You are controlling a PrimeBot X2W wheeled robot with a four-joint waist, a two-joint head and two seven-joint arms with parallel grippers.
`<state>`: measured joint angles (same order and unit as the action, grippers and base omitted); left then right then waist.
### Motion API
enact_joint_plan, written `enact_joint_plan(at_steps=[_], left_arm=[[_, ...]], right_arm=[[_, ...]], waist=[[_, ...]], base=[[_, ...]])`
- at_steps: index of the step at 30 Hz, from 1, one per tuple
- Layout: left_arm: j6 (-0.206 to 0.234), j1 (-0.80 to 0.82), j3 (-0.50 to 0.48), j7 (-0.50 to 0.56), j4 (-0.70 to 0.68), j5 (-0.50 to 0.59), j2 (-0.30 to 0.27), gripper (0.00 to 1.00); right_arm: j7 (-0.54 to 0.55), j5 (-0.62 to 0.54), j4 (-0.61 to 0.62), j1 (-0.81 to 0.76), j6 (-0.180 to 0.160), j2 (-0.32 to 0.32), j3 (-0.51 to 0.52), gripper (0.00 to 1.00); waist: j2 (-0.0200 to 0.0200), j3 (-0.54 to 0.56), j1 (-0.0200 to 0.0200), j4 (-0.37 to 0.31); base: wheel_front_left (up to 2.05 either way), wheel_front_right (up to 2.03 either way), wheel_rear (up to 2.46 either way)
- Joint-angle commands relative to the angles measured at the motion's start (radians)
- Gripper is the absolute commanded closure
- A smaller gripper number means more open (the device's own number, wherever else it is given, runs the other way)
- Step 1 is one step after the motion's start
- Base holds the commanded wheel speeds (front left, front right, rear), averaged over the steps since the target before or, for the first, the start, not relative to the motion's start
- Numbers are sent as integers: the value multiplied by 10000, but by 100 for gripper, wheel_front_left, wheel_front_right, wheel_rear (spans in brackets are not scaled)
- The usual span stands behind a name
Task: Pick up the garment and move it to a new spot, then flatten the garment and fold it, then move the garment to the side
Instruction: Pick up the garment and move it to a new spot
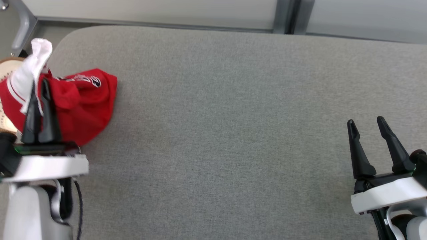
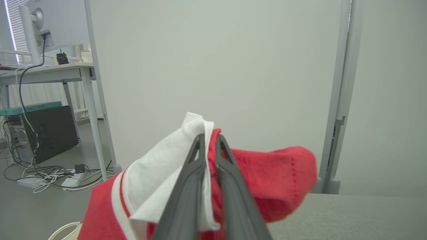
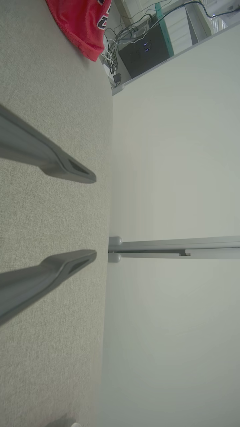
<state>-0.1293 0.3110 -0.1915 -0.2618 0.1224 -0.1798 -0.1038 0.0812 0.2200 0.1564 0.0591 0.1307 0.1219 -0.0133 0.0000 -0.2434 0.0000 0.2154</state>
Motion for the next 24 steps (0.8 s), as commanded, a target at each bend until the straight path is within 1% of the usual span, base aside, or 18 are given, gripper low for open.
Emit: enact_joint_plan(at_steps=[1, 4, 8, 10, 13, 15, 16, 19, 24], left_arm=[[-1, -407, 118, -42, -401, 116, 79, 100], [59, -1116, 511, -42, -1236, 253, 288, 100], [245, -1928, 1105, -30, -1920, 286, 419, 100], [312, -2199, 1473, -30, -2103, 295, 452, 100], [543, -2350, 1959, -28, -2159, 169, 484, 100], [692, -2197, 2228, -28, -2015, 50, 500, 100], [692, -2197, 2228, -28, -2015, 50, 500, 100], [821, -1771, 2682, -30, -1831, -75, 517, 100], [964, -872, 3733, -29, -1544, -325, 514, 100]], right_arm=[[-87, 73, -34, -157, 0, -15, 0, 0], [-110, 97, -92, -357, 0, -84, -33, 0], [-130, 170, -146, -542, 0, -131, -103, 0], [-124, 178, -149, -574, 0, -161, -133, 0], [-157, 222, -144, -552, 0, -210, -228, 0], [-203, 255, -156, -505, 0, -239, -303, 0], [-203, 255, -156, -505, 0, -239, -303, 0], [-254, 254, -149, -431, 0, -282, -329, 0], [-410, 319, -220, -242, 0, -373, -385, 0]], waist=[[0, 396, 0, -214], [0, 668, 0, -356], [0, 937, 0, -684], [0, 1008, 0, -894], [0, 1017, 0, -1313], [0, 963, 0, -1679], [0, 963, 0, -1679], [0, 785, 0, -2239], [0, 319, 0, -3282]], base=[[0, 0, 0], [0, 0, 0], [0, 0, 0], [0, 0, 0], [0, 0, 0], [0, 0, 0], [0, 0, 0], [0, 0, 0], [0, 0, 0]])
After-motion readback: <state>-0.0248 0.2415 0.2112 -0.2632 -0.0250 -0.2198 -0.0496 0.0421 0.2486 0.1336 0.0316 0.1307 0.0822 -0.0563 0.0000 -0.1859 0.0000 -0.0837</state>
